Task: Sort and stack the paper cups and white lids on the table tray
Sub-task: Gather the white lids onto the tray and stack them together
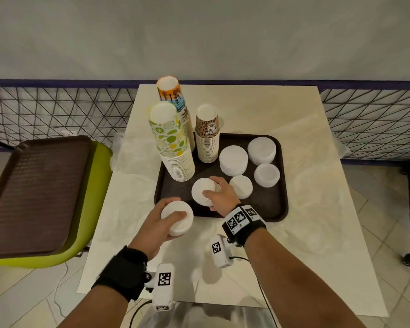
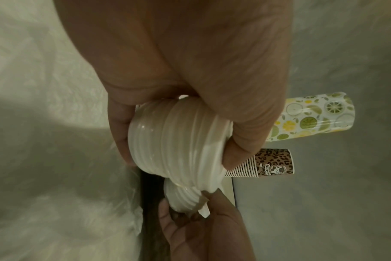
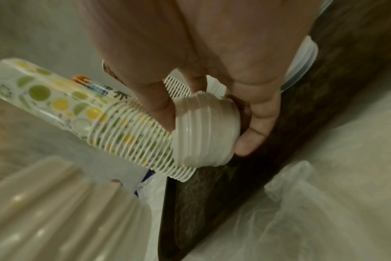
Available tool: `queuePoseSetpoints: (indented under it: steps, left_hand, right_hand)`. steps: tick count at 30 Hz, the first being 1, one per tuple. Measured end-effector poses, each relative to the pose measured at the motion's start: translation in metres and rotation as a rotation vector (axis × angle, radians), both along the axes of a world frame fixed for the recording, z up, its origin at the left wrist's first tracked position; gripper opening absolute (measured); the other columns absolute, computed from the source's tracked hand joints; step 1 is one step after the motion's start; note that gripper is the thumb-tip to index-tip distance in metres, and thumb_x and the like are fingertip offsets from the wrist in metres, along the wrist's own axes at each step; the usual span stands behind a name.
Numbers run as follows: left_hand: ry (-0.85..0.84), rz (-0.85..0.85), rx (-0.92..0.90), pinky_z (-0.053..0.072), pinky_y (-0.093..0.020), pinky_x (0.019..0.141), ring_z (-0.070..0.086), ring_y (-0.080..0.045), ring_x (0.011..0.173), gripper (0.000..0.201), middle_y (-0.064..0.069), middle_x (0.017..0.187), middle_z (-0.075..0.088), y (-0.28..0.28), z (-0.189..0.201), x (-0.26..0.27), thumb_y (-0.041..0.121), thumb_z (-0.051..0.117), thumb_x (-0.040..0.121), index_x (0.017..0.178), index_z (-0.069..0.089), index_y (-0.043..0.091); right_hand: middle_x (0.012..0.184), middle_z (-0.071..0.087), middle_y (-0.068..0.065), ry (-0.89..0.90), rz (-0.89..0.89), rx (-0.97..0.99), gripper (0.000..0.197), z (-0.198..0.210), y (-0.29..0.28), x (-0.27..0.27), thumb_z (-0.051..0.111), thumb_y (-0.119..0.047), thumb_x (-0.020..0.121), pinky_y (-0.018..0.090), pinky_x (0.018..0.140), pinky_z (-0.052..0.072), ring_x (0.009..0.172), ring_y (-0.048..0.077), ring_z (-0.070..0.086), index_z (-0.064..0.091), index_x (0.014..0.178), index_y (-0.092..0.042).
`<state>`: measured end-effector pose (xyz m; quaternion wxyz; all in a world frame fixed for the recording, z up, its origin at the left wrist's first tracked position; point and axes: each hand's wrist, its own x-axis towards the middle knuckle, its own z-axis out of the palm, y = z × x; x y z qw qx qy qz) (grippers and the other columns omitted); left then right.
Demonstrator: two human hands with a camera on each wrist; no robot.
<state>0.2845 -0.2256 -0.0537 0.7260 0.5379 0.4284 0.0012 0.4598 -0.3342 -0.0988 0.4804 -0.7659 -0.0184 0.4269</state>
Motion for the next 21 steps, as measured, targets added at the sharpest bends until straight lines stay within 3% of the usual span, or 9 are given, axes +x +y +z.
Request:
queuePoseSetpoints:
  steps: [2, 7, 11, 13, 17, 21]
  left_hand:
    - [-0.002, -0.009, 0.004, 0.062, -0.051, 0.089, 0.063, -0.029, 0.115, 0.033, -0.005, 0.127, 0.062, 0.007, -0.001, 0.002, 0.011, 0.071, 0.093, 0.119, 0.068, 0.031]
    - [-0.012, -0.026, -0.012, 0.061, -0.052, 0.090, 0.065, -0.028, 0.114, 0.032, -0.005, 0.126, 0.064, 0.019, -0.002, 0.008, 0.011, 0.071, 0.093, 0.117, 0.068, 0.033]
    - [-0.018, -0.035, -0.021, 0.061, -0.052, 0.090, 0.064, -0.028, 0.114, 0.032, -0.004, 0.125, 0.064, 0.022, -0.003, 0.012, 0.011, 0.071, 0.093, 0.116, 0.069, 0.033]
    - [-0.020, -0.043, -0.024, 0.061, -0.052, 0.090, 0.064, -0.029, 0.115, 0.032, -0.004, 0.126, 0.063, 0.023, -0.003, 0.014, 0.011, 0.071, 0.092, 0.115, 0.069, 0.034]
    - [-0.031, -0.042, -0.029, 0.061, -0.052, 0.090, 0.062, -0.030, 0.119, 0.032, -0.004, 0.128, 0.062, 0.024, -0.003, 0.015, 0.012, 0.071, 0.092, 0.116, 0.068, 0.033]
    - [-0.018, -0.027, -0.030, 0.060, -0.054, 0.091, 0.061, -0.031, 0.119, 0.032, -0.004, 0.128, 0.062, 0.024, -0.005, 0.016, 0.013, 0.072, 0.092, 0.116, 0.069, 0.034]
  right_hand:
    - [0.142, 0.046, 0.006, -0.033, 0.036, -0.047, 0.066, -0.004, 0.009, -0.002, 0.073, -0.031, 0.078, 0.052, 0.096, 0.056, 0.121, 0.034, 0.053, 0.049, 0.139, -0.039]
    - [0.143, 0.047, 0.007, -0.059, 0.075, -0.136, 0.080, -0.017, 0.021, -0.001, 0.070, -0.045, 0.065, 0.051, 0.097, 0.055, 0.121, 0.033, 0.055, 0.047, 0.141, -0.044]
    - [0.154, 0.037, 0.012, -0.127, 0.167, -0.236, 0.075, -0.002, 0.023, -0.003, 0.070, -0.038, 0.086, 0.044, 0.114, 0.038, 0.137, 0.035, 0.044, 0.037, 0.153, -0.032]
    - [0.155, 0.034, 0.014, -0.177, 0.233, -0.325, 0.074, 0.000, 0.024, -0.001, 0.065, -0.040, 0.091, 0.047, 0.116, 0.034, 0.139, 0.039, 0.039, 0.031, 0.156, -0.029]
    - [0.155, 0.023, 0.012, -0.198, 0.266, -0.361, 0.072, 0.006, 0.028, -0.004, 0.061, -0.037, 0.093, 0.047, 0.115, 0.035, 0.138, 0.041, 0.037, 0.030, 0.157, -0.027]
    - [0.149, 0.029, 0.012, -0.295, 0.234, -0.369, 0.067, 0.004, 0.030, -0.008, 0.057, -0.022, 0.094, 0.047, 0.110, 0.040, 0.137, 0.039, 0.037, 0.031, 0.155, -0.026]
